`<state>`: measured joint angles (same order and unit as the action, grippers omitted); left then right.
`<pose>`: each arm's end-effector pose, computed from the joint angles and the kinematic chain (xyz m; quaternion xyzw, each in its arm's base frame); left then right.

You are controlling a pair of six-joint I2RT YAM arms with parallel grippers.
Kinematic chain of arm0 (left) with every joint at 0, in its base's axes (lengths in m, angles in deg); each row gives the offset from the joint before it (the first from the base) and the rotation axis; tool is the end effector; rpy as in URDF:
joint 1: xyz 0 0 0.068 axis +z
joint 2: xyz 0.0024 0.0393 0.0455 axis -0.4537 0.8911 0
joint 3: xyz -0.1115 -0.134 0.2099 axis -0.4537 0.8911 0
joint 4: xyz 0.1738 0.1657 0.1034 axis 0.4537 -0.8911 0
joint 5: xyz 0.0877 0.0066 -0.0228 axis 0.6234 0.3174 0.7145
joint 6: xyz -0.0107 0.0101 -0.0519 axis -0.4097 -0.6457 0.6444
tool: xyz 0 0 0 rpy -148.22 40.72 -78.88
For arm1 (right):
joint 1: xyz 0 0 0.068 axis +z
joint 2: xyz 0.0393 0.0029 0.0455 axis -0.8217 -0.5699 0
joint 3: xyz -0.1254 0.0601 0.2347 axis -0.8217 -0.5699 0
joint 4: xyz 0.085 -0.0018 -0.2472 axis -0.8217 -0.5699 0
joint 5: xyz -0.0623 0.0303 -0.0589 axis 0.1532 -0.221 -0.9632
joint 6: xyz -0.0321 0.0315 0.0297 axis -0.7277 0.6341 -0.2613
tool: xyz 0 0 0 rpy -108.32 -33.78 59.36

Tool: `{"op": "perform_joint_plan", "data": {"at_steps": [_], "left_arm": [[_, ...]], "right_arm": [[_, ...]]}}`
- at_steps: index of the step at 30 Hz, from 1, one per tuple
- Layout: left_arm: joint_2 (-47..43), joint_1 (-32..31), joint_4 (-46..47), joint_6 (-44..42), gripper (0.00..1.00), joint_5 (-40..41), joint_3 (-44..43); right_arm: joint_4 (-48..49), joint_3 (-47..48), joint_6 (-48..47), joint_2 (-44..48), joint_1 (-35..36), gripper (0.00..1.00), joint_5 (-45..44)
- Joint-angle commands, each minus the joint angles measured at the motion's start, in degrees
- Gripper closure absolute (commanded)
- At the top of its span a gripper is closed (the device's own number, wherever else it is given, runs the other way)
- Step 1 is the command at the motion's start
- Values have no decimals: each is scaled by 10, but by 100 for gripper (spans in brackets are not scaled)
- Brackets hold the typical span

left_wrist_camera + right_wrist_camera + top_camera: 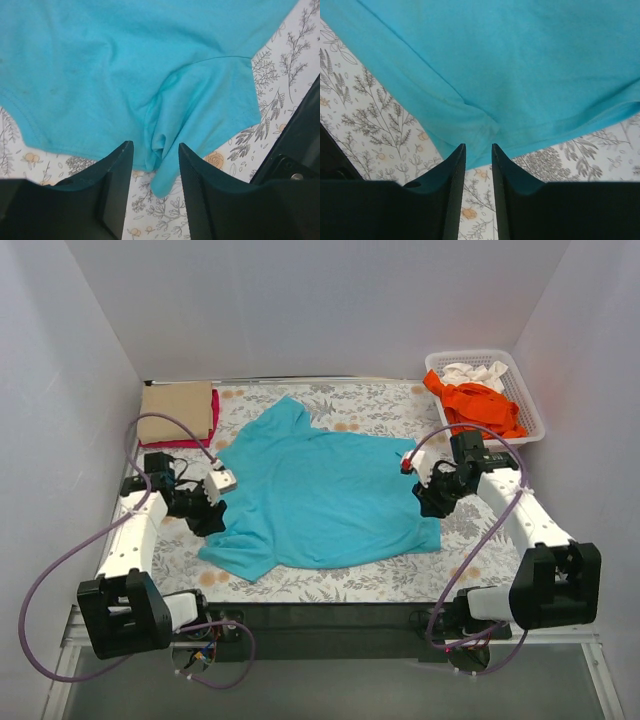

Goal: Fold and stack the t-shirts
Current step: Flatten the tshirt out

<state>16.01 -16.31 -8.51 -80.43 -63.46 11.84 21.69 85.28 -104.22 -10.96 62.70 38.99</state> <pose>0.1927 0.0128 0.2437 0.1692 0.9200 -0.3007 0.1859 0.2326 0.0458 0.2494 -0.5191 0.8067 0.1271 0.2521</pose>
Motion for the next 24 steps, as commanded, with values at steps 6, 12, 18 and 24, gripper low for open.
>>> {"op": "perform_joint_plan", "data": {"at_steps": [6, 12, 18, 24], "left_arm": [[9, -62, 72, 45, 63, 92, 56], [2, -148, 60, 72, 57, 104, 60], [2, -210, 82, 90, 54, 121, 75], [37, -219, 100, 124, 51, 119, 49]], "right_arm": [[8, -73, 49, -26, 121, 71, -35], [6, -108, 56, -32, 130, 68, -67], [24, -52, 97, 0, 128, 65, -76], [49, 2, 146, -53, 108, 55, -99]]}}
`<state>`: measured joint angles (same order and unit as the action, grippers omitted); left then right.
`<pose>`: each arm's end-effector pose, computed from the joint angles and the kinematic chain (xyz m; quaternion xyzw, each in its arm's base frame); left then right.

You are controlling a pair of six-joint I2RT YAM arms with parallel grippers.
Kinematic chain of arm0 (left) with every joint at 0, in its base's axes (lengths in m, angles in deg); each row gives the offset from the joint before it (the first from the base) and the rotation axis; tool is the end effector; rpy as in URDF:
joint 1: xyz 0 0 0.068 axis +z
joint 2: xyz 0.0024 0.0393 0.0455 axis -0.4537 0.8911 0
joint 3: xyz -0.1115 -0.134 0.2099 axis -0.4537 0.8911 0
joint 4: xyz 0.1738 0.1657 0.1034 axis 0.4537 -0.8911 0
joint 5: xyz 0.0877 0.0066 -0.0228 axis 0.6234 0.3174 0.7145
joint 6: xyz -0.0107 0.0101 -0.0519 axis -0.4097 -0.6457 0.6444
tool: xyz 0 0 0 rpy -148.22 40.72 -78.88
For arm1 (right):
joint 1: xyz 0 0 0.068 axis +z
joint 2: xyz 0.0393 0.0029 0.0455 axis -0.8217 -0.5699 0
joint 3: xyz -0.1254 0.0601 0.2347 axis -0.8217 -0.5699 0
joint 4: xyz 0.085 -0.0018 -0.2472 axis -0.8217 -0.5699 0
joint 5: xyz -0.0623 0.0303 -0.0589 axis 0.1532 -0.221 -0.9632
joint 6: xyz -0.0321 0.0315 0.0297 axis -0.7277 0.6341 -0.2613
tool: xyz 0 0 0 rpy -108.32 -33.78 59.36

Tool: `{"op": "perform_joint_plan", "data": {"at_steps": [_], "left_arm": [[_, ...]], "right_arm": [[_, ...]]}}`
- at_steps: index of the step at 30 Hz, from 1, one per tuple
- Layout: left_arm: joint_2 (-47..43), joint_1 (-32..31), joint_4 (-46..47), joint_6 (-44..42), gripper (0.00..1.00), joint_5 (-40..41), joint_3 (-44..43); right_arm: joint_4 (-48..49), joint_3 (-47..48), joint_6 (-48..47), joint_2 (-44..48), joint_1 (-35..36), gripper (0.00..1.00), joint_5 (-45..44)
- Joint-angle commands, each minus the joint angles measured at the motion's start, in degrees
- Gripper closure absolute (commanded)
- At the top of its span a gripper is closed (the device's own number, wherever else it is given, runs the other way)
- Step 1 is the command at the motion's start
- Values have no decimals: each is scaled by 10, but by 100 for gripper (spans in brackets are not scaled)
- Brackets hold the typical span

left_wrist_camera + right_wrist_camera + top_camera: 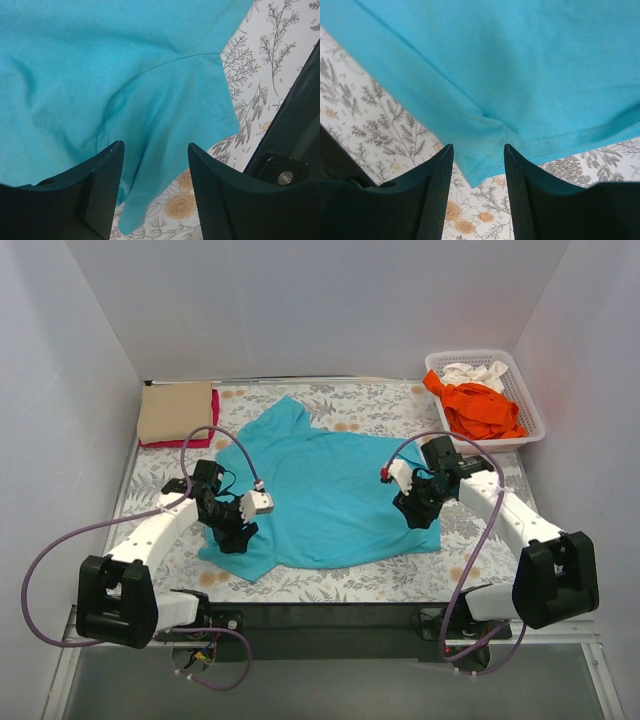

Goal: Fold and stack the t-shirts
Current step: Flatten the tshirt out

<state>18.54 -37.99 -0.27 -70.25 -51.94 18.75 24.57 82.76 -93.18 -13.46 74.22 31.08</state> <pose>0.1883 -0.0542 0.2023 0.2582 0.9307 -0.2454 0.0828 0.2254 0.0887 0.2274 -0.5172 0.8261 0.1124 0.1937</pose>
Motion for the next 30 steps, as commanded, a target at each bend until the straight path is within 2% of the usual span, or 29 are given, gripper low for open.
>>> {"op": "perform_joint_plan", "data": {"at_steps": [1, 9, 19, 23, 25, 26, 28, 29, 30], "left_arm": [[19, -2, 17, 24, 49, 3, -25], [26, -2, 22, 28, 48, 10, -37], [22, -2, 24, 33, 47, 12, -31], [25, -2, 26, 31, 47, 17, -32], [25, -2, 24, 32, 47, 19, -31], [24, -2, 24, 31, 47, 18, -32], [20, -2, 24, 30, 48, 19, -30], [17, -2, 25, 30, 48, 19, -29], [16, -2, 25, 29, 48, 19, -27]], "right_arm": [[27, 28, 35, -36, -8, 55, -27], [44, 23, 21, -98, -9, 55, -76], [55, 4, 6, -112, -22, 53, -83], [53, 1, 6, -131, -27, 55, -78], [49, 2, 3, -141, -30, 58, -73], [46, 2, 1, -142, -31, 66, -72], [27, 7, -5, -137, -32, 75, -60], [19, 10, -6, -125, -34, 88, -54], [8, 16, -8, -116, -33, 91, -41]]}}
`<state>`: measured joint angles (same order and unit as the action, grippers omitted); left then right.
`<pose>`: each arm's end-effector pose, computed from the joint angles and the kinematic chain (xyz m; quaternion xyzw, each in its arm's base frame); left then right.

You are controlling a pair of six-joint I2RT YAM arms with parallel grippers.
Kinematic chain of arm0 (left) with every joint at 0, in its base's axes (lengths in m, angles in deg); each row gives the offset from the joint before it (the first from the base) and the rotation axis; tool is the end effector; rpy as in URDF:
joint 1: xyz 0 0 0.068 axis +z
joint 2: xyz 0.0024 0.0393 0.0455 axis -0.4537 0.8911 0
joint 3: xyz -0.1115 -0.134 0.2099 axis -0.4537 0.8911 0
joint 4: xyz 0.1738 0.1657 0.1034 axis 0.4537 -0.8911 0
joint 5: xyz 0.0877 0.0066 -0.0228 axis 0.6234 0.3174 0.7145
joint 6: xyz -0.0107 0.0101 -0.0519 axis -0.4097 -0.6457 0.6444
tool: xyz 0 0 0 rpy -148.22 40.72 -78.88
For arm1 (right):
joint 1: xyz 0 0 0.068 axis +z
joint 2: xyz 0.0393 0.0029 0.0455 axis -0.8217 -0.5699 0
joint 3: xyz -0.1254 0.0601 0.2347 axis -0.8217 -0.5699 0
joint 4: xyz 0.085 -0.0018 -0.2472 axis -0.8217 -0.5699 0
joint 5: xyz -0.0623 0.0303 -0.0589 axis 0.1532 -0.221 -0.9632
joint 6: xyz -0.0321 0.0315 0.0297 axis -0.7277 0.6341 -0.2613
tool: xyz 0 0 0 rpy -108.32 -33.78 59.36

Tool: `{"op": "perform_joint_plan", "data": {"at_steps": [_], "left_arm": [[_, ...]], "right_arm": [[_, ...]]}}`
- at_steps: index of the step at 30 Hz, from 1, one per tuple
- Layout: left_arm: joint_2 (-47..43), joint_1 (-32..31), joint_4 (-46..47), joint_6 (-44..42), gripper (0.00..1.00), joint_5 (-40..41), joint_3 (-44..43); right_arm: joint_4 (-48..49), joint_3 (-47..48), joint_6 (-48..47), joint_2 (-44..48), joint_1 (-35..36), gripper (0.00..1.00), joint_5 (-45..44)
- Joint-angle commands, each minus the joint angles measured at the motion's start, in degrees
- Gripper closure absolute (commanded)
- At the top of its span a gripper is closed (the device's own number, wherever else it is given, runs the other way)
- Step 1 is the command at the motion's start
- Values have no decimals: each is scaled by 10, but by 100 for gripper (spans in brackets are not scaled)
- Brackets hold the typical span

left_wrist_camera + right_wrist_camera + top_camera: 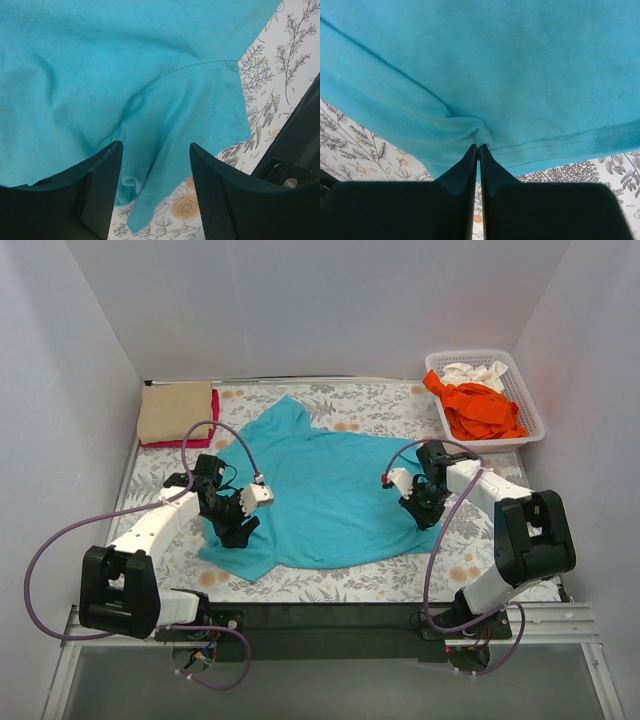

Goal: Fold and stack the t-shirts
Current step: Flatten the tshirt out

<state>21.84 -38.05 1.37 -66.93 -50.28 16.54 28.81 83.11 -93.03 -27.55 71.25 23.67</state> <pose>0.2026 -0.0563 0.2018 0.2325 0.9408 -0.2335 0.0800 0.2602 0.0810 0.1714 -0.4875 0.8645 0.0650 0.1038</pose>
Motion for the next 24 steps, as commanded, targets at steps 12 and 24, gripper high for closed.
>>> {"op": "perform_joint_plan", "data": {"at_steps": [12, 24], "left_arm": [[-15, -2, -18, -24, 51, -22, -21], [-9, -68, -128, -115, 60, -34, -36]], "right_arm": [[-211, -94, -254, 241, 37, 99, 39], [-206, -99, -245, 316, 113, 69, 5]]}}
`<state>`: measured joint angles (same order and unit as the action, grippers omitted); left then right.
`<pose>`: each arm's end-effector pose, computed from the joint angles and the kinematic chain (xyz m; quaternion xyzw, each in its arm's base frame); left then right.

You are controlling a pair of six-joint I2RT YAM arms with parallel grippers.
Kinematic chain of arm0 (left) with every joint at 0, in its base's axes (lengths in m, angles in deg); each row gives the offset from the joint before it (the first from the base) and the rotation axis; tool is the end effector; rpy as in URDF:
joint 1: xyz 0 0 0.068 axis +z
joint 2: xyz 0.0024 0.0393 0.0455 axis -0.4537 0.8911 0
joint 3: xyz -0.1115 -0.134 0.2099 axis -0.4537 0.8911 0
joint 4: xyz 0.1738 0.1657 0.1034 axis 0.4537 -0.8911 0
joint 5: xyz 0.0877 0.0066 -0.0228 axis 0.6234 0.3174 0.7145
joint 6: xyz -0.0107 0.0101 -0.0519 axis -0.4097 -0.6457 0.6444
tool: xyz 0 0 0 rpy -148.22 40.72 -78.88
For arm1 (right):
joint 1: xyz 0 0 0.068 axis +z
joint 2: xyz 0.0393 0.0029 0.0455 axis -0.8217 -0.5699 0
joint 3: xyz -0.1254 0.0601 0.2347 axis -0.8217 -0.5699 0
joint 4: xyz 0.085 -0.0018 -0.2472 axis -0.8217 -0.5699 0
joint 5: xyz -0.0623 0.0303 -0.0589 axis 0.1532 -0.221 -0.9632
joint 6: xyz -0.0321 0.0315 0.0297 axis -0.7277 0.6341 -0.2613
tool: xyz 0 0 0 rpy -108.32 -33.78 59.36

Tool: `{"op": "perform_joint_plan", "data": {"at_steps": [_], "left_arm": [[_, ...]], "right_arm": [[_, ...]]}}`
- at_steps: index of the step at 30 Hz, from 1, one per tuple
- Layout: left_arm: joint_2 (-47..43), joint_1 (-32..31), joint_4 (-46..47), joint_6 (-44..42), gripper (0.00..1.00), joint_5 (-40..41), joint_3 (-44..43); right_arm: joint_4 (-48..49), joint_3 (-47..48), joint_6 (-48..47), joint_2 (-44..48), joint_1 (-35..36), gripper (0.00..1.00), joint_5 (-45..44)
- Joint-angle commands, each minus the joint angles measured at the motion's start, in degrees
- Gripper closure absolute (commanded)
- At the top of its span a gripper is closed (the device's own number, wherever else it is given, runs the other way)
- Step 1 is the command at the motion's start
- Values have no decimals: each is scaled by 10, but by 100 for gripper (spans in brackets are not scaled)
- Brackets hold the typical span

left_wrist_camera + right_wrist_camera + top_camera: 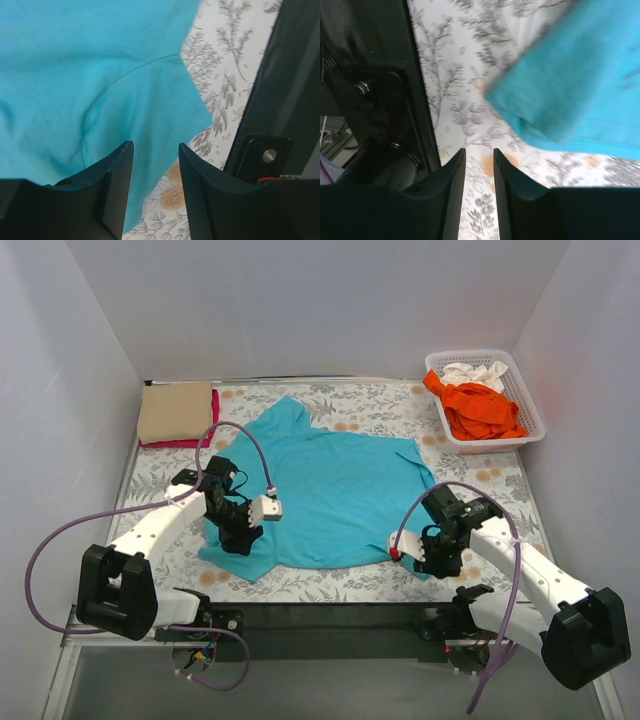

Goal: Fold and stack the t-shirts
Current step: Flatten the tshirt out

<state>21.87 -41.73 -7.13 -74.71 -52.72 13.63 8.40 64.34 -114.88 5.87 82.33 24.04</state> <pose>0.1911 -0.0686 0.2139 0.3139 0.9137 -0.2549 0.0421 0.1158 0.0664 0.1892 -0.7116 0.6958 0.0740 0.0632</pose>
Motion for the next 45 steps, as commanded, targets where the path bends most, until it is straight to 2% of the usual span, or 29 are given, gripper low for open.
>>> {"op": "perform_joint_plan", "data": {"at_steps": [1, 3, 5, 9, 11, 17, 22, 27, 32, 34, 36, 39, 40, 43, 45], "left_arm": [[-11, -46, -45, -34, 61, -4, -2], [-15, -102, -20, -12, 66, 41, 27], [-14, -145, 18, 11, 68, 94, 49], [11, -168, 59, 22, 74, 137, 82], [19, -179, 81, 36, 76, 142, 81], [54, -234, 108, 50, 80, 155, 88], [41, -295, 102, 37, 83, 136, 107], [18, -343, 28, -14, 85, 79, 98], [-55, -345, -57, -68, 82, 57, 95], [-96, -345, -55, -53, 78, 49, 79], [-109, -342, -21, -2, 75, 36, 55], [-77, -323, 75, 127, 75, 31, 2], [-39, -306, 99, 156, 76, 27, -25], [35, -176, 186, 252, 76, 5, -83], [111, -138, 207, 289, 76, 12, -114]], "right_arm": [[-2, 117, 18, -30, -3, 65, 15], [1, 191, 60, -65, -7, 64, 54], [36, 218, 129, -105, -14, 71, 67], [117, 228, 215, -181, -33, 81, 43], [147, 234, 263, -223, -51, 82, 32], [186, 266, 289, -333, -58, 81, 37], [220, 282, 289, -394, -64, 81, 10], [233, 298, 273, -439, -66, 80, 4], [231, 310, 225, -427, -78, 74, 5], [214, 311, 210, -399, -80, 70, 23], [196, 319, 205, -383, -81, 69, 48], [194, 327, 220, -366, -80, 68, 74], [196, 328, 225, -373, -80, 68, 75], [197, 335, 246, -411, -81, 73, 62], [202, 331, 246, -428, -80, 74, 50]]}}
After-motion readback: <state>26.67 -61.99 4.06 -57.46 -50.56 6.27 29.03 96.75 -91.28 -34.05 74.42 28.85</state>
